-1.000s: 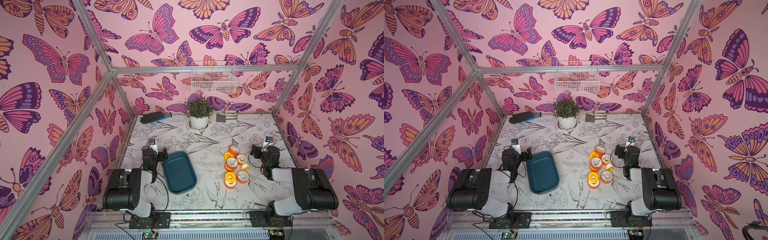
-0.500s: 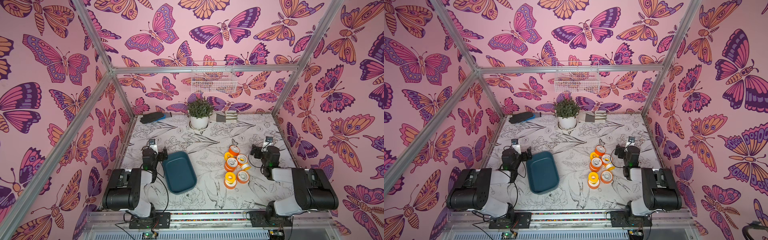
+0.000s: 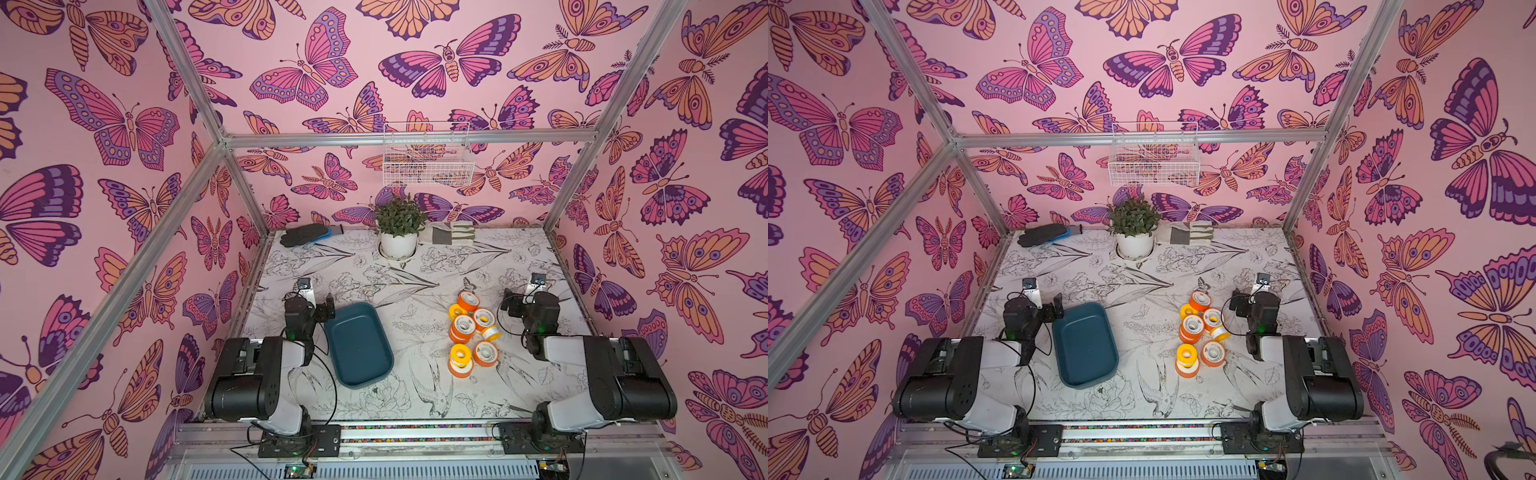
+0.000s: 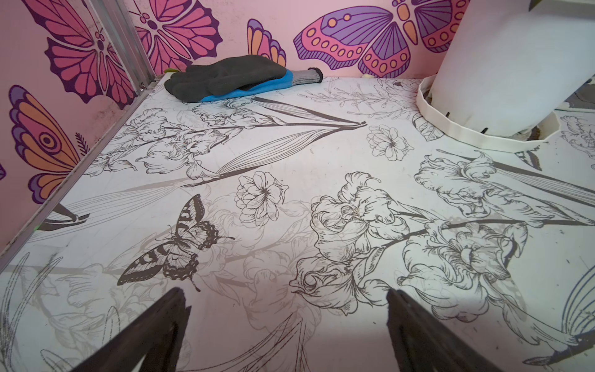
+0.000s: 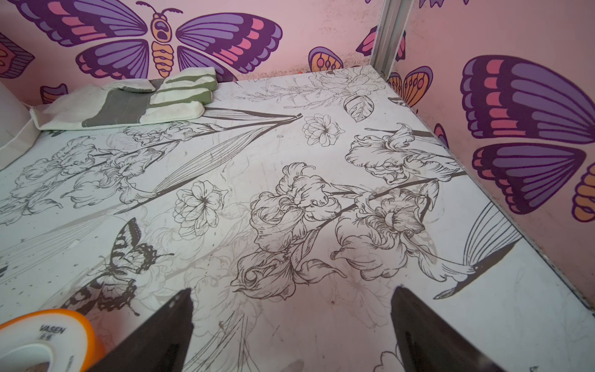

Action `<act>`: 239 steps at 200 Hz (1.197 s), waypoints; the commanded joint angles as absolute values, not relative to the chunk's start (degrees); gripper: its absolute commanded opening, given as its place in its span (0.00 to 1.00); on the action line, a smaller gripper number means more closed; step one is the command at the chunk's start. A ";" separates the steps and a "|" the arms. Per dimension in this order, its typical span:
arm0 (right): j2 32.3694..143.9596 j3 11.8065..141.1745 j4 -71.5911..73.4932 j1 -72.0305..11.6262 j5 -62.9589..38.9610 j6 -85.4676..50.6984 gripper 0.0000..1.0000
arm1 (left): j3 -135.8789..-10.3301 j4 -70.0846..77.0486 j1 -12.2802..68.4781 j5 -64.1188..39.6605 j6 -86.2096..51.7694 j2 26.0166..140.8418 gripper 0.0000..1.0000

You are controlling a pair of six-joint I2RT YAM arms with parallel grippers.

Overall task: Put the sealing tape into the storage box
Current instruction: Move the storage box to the center of the board.

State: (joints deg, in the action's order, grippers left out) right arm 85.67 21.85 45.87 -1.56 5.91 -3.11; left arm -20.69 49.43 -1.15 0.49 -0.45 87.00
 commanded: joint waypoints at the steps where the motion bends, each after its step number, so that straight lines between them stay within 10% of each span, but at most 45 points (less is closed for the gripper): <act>1: 86.31 22.87 46.64 -1.10 6.16 -2.90 0.99 | -19.89 48.15 -0.82 3.01 -0.50 80.69 1.00; 92: 54.08 25.26 20.93 -1.76 8.07 -15.46 0.99 | -18.37 26.83 8.63 18.84 -20.38 48.90 1.00; 157: 28.39 7.93 26.81 -1.70 5.25 -30.23 0.99 | -22.57 1.08 12.63 3.49 -32.18 37.27 0.91; 239: 30.12 11.33 11.59 -11.39 6.95 -28.41 0.90 | -20.57 -16.83 15.21 4.75 -36.01 26.96 0.83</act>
